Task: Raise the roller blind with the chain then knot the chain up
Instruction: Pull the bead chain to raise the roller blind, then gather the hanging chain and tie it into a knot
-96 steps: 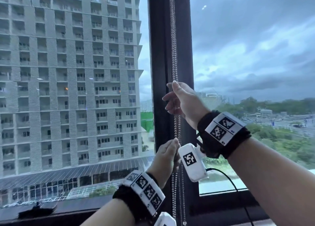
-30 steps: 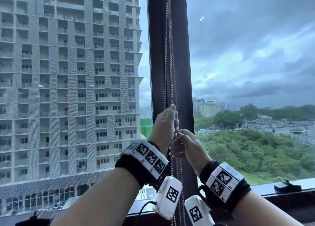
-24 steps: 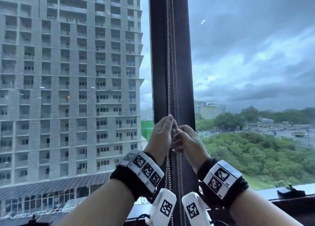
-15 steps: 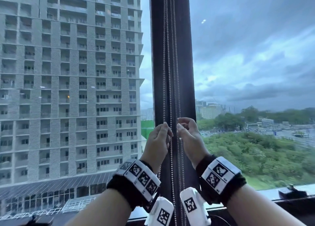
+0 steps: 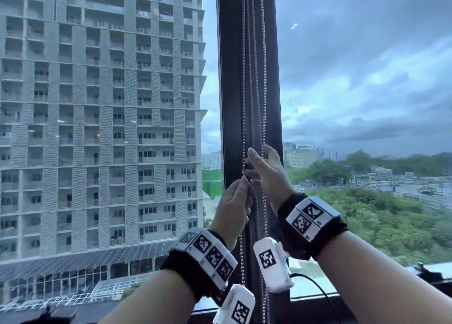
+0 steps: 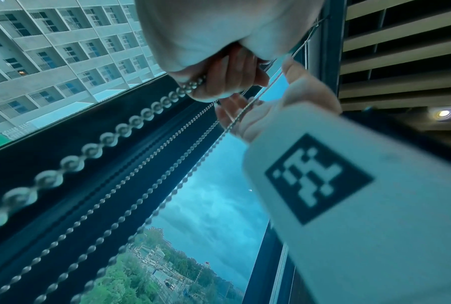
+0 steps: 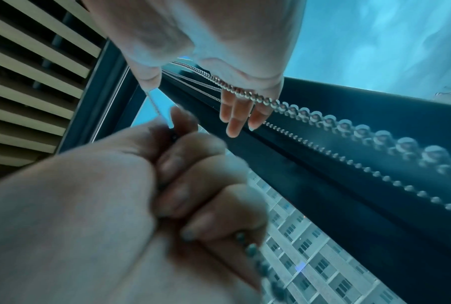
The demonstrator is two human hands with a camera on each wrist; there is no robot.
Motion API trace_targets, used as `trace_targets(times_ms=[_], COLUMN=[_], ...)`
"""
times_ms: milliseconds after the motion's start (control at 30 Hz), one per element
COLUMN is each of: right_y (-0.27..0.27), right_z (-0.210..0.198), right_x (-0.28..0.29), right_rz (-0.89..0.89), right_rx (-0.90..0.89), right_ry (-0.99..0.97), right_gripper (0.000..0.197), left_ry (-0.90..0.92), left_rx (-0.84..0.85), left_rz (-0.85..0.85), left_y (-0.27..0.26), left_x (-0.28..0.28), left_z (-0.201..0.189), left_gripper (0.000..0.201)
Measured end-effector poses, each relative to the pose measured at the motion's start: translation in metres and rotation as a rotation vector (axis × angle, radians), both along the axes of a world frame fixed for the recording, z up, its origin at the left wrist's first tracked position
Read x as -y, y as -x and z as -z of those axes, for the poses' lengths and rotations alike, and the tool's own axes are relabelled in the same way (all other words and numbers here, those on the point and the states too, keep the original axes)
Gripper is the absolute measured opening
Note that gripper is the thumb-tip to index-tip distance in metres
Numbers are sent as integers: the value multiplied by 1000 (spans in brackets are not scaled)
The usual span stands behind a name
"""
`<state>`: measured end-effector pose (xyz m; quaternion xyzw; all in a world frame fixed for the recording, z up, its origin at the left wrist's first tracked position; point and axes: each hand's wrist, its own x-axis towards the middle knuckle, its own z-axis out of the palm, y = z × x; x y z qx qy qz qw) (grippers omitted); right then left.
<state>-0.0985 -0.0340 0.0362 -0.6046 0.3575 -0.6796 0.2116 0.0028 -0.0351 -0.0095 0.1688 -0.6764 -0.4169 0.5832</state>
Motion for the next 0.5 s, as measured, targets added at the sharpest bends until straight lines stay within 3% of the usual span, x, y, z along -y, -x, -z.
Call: trace_targets(times_ms=[67,200,400,500], right_y=[-4,-13,-12,-10], right_z=[-2,1,21,28], right_x=[-4,-12,-13,-16], right_rz=[-51,-100,-72,-107], right_rx=[-11,-38,47,133], right_ry=[-4,43,105,146], right_gripper=[72,25,29,28], left_ry=[3,-47,47,347], left_rx=[45,142,260,497], left_rz=[-4,14,-11,-281], left_y=[4,7,-3,-12], left_x=[0,0,-4,-7], left_z=[5,14,18,12], left_gripper=[34,34,35,29])
